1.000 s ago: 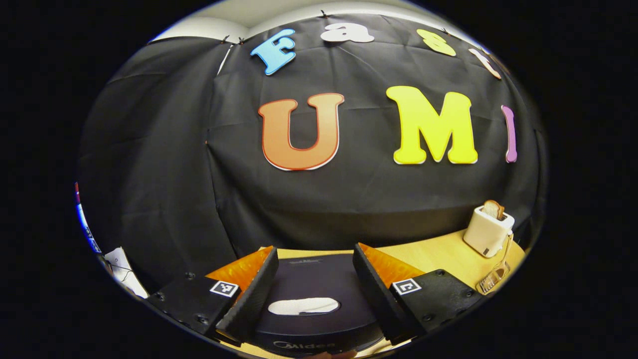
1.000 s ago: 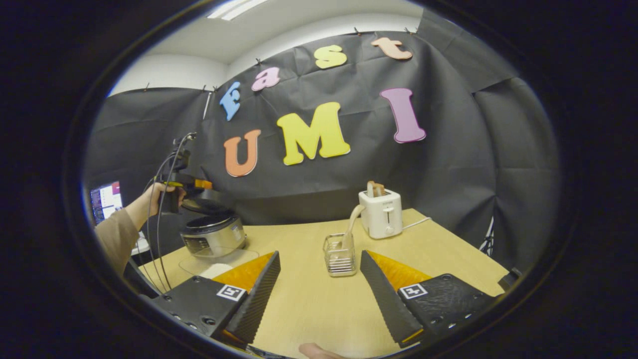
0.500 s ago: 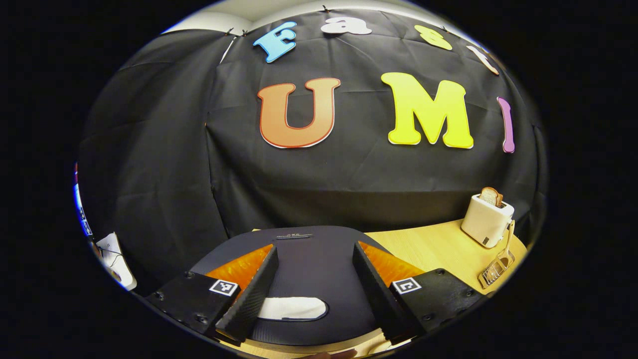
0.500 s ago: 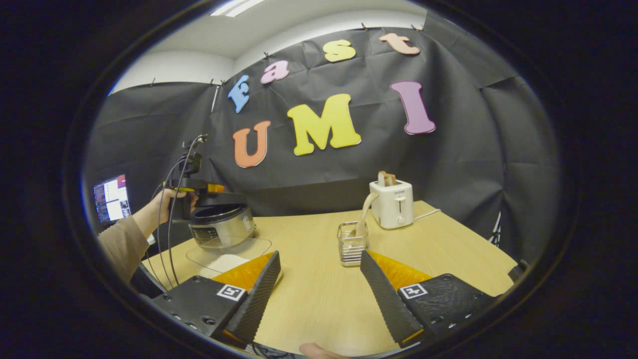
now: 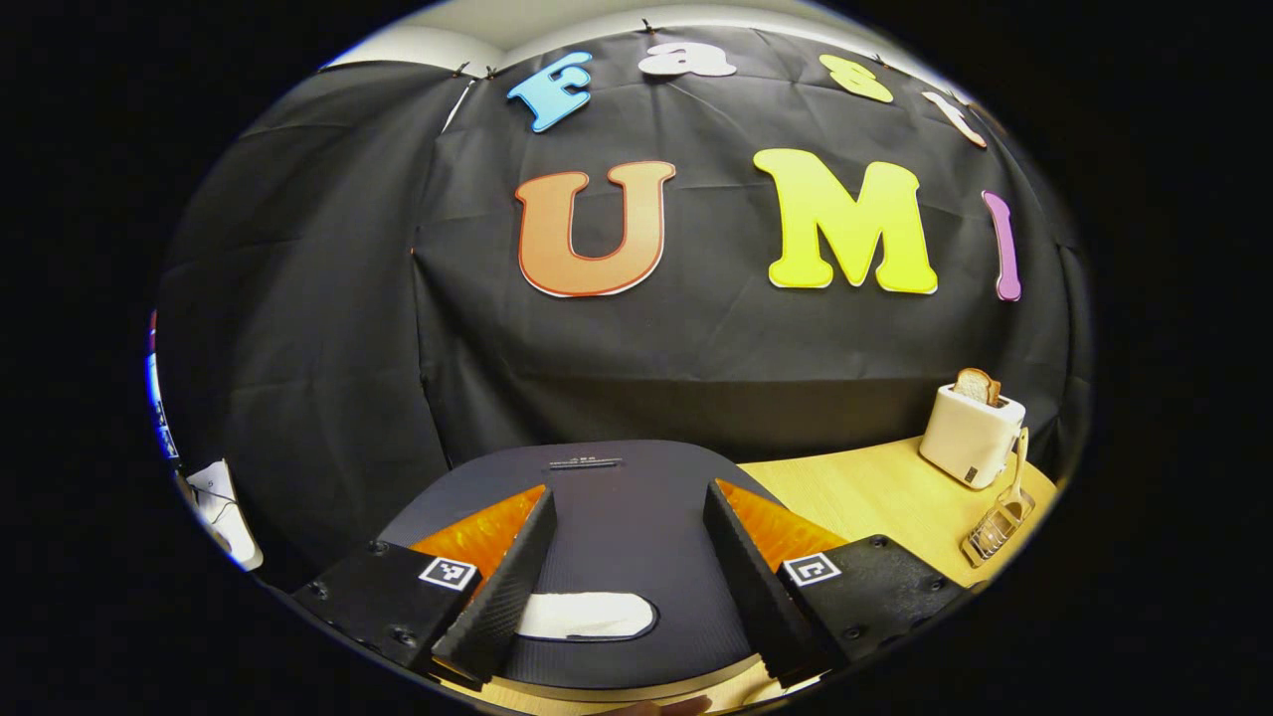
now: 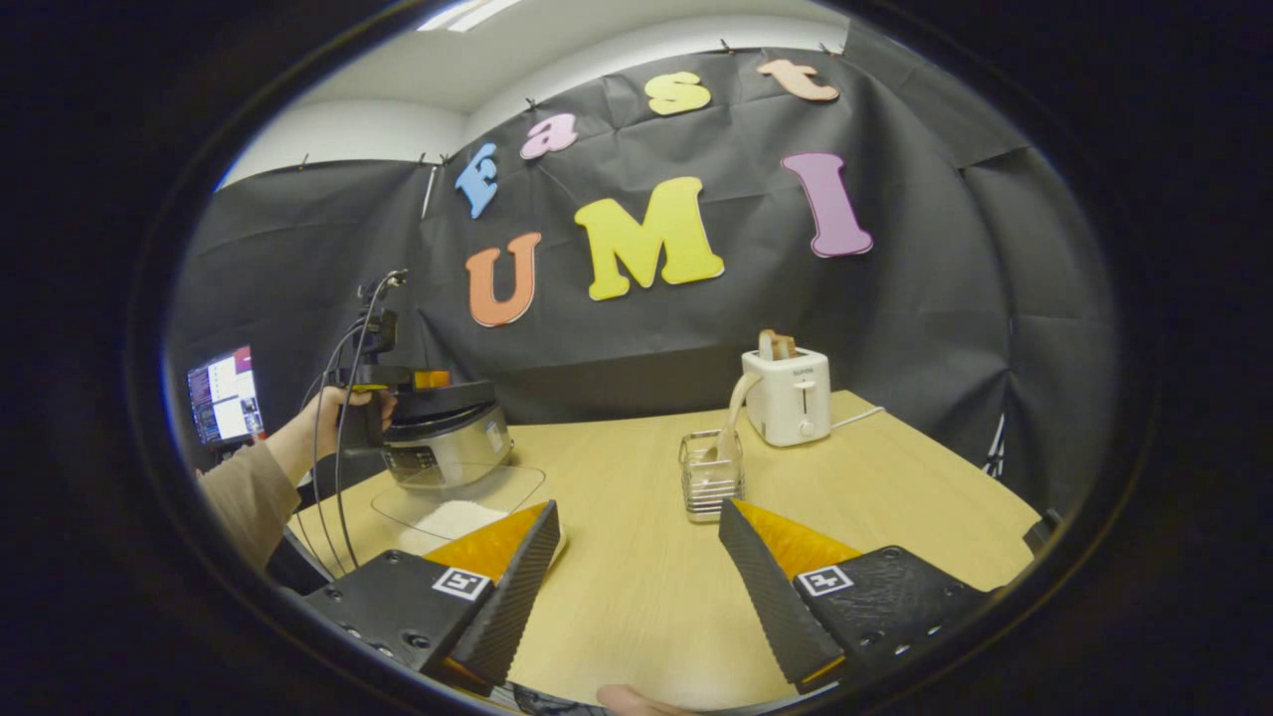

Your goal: Close the left gripper, press the button to open the rice cooker; take a wooden spoon from the chopstick holder with the right hand, scoop a spoonful of rice and pour it into the rice cooker, then put the wooden spoon back into the chopstick holder.

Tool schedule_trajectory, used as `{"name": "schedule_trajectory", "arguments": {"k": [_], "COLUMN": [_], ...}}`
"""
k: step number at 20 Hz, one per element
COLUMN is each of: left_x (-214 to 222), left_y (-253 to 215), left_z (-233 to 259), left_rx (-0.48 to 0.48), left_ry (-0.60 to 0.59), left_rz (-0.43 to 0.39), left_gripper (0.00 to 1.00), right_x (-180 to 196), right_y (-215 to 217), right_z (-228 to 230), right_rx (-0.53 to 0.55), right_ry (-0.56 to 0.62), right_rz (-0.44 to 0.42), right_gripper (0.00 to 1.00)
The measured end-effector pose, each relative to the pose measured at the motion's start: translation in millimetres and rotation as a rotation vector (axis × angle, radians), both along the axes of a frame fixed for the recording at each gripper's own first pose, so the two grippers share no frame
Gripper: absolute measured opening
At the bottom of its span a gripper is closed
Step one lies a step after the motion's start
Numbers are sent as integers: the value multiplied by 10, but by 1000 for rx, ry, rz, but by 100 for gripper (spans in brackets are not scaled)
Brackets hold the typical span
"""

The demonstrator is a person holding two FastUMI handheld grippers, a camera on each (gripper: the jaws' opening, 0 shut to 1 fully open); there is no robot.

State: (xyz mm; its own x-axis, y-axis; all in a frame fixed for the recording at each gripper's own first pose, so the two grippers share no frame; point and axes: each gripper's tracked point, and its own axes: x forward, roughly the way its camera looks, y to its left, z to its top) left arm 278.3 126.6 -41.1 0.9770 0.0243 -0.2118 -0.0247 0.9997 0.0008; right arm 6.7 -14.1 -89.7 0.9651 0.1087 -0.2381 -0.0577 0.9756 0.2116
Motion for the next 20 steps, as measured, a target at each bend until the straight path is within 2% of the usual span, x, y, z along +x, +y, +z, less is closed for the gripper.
{"name": "schedule_trajectory", "arguments": {"k": [1, 4, 5, 6, 9, 10, 12, 13, 14, 20], "left_x": [-6, -56, -65, -93, -199, -237, -305, -338, -360, -456], "left_y": [-10, -10, 1, 9, -6, -8, -11, -14, -11, -18], "left_z": [-27, -112, -77, -84, -74, -70, -71, -68, -60, -116], "left_rx": [-2, 0, 8, 8, 27, 26, 19, 20, 18, 22], "left_ry": [-4, -28, -67, -80, -129, -135, -148, -156, -164, -195], "left_rz": [1, 6, 9, 16, 33, 35, 37, 36, 37, 54], "left_gripper": [96, 96, 96, 96, 95, 95, 95, 95, 95, 93], "right_x": [-11, -12, -21, -32, -66, -68, -88, -102, -114, -167], "right_y": [10, 39, 47, 53, 63, 76, 101, 119, 133, 193], "right_z": [-12, -36, -35, -42, -20, -17, -4, 6, 7, 29], "right_rx": [0, -3, -4, -5, -10, -11, -12, -15, -18, -33], "right_ry": [2, 7, 8, 8, 3, 1, -2, -4, -6, -13], "right_rz": [3, 7, 8, 9, 11, 12, 16, 19, 23, 34], "right_gripper": [96, 96, 92, 96, 96, 92, 92, 96, 92, 92]}}
